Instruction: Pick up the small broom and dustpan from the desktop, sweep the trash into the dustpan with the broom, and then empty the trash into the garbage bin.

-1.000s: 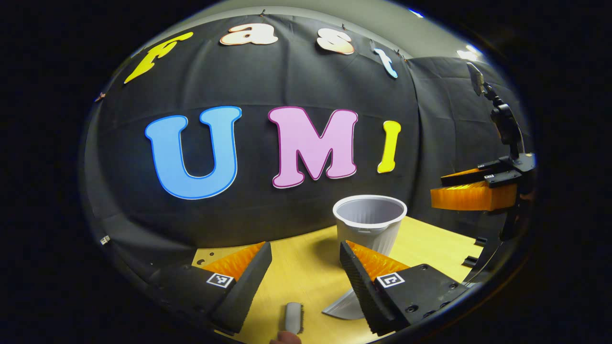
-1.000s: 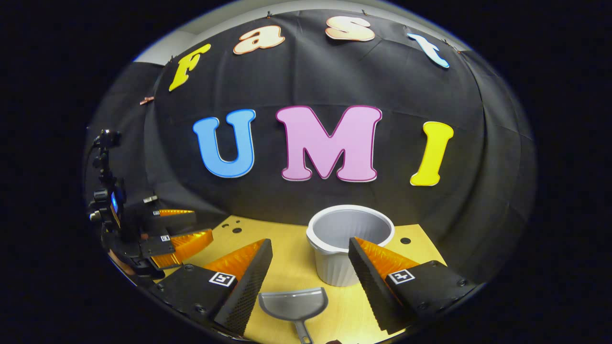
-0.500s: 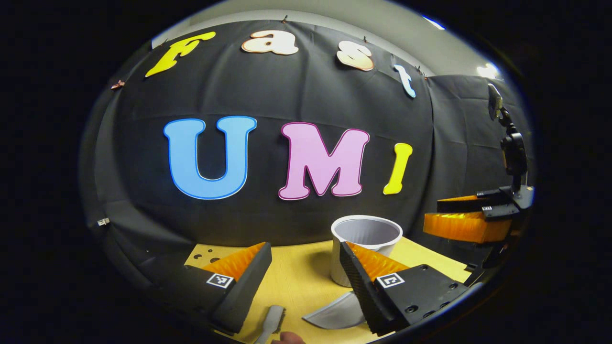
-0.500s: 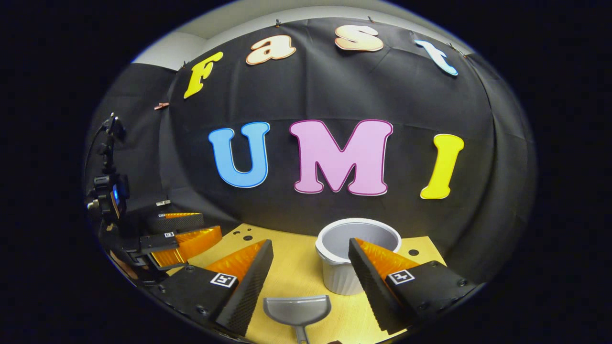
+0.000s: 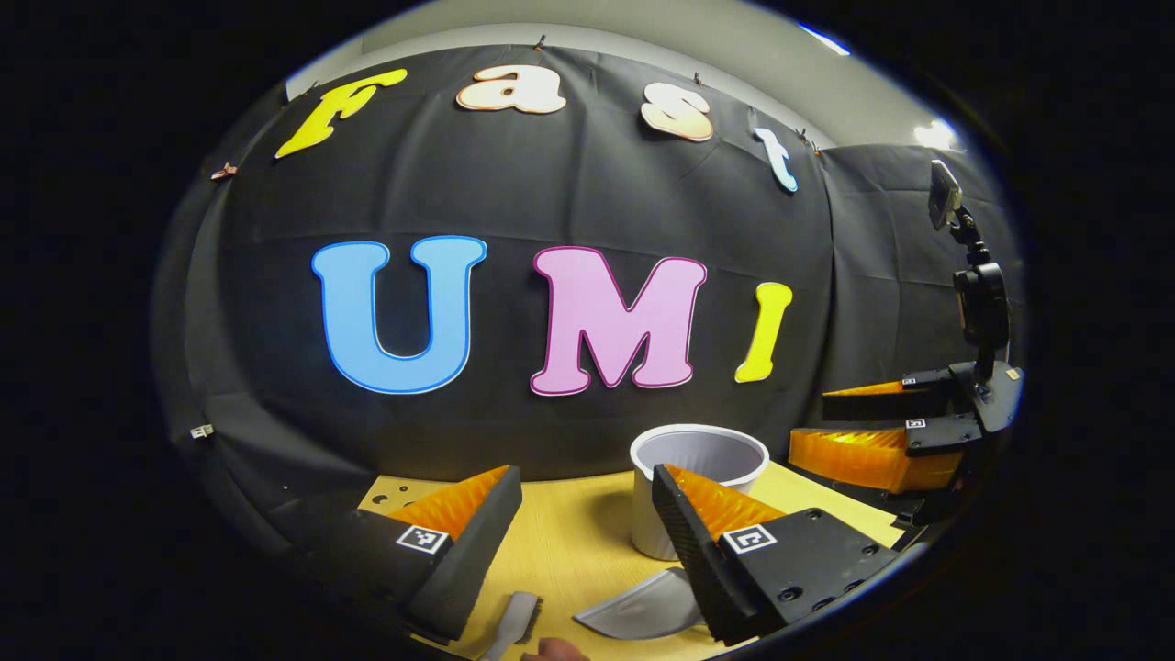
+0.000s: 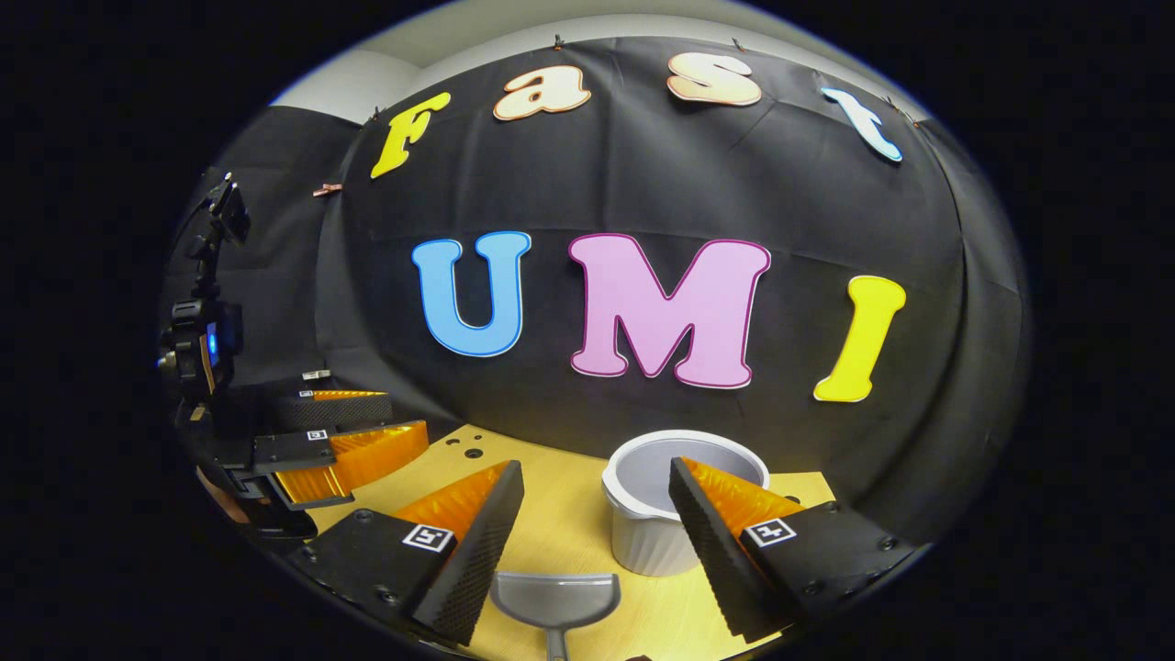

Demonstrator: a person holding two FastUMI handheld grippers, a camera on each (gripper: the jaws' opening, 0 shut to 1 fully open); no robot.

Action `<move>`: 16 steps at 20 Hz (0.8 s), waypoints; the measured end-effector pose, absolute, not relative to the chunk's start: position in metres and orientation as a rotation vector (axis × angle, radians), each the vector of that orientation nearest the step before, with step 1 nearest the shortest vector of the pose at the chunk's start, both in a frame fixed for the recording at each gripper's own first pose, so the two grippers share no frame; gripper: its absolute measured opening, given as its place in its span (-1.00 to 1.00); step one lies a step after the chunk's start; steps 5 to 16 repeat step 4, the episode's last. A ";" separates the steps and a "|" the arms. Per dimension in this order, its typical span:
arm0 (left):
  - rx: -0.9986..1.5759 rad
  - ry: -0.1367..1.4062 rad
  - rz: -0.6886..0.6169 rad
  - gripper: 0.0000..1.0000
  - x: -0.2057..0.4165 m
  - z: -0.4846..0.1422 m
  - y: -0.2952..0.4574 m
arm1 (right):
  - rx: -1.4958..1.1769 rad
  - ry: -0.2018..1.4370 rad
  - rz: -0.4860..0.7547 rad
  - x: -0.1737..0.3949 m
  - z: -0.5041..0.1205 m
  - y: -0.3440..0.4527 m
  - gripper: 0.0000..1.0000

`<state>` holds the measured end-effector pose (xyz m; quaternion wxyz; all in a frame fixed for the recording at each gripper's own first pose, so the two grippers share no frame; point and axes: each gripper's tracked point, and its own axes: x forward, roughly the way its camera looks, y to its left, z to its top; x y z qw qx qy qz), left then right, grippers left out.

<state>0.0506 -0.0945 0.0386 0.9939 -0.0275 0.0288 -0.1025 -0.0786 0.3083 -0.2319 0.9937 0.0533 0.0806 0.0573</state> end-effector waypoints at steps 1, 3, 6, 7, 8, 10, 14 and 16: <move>-0.059 0.056 -0.207 0.86 0.053 0.038 -0.096 | 0.104 0.160 0.120 -0.077 -0.233 0.309 0.97; -0.074 0.063 -0.218 0.86 0.056 0.035 -0.100 | 0.113 0.167 0.131 -0.077 -0.235 0.311 0.97; -0.084 0.073 -0.227 0.87 0.057 0.033 -0.103 | 0.119 0.172 0.131 -0.076 -0.236 0.309 0.97; -0.084 0.073 -0.227 0.87 0.057 0.033 -0.103 | 0.119 0.172 0.131 -0.076 -0.236 0.309 0.97; -0.084 0.073 -0.227 0.87 0.057 0.033 -0.103 | 0.119 0.172 0.131 -0.076 -0.236 0.309 0.97; -0.084 0.073 -0.227 0.87 0.057 0.033 -0.103 | 0.119 0.172 0.131 -0.076 -0.236 0.309 0.97; -0.084 0.073 -0.227 0.87 0.057 0.033 -0.103 | 0.119 0.172 0.131 -0.076 -0.236 0.309 0.97; -0.084 0.073 -0.227 0.87 0.057 0.033 -0.103 | 0.119 0.172 0.131 -0.076 -0.236 0.309 0.97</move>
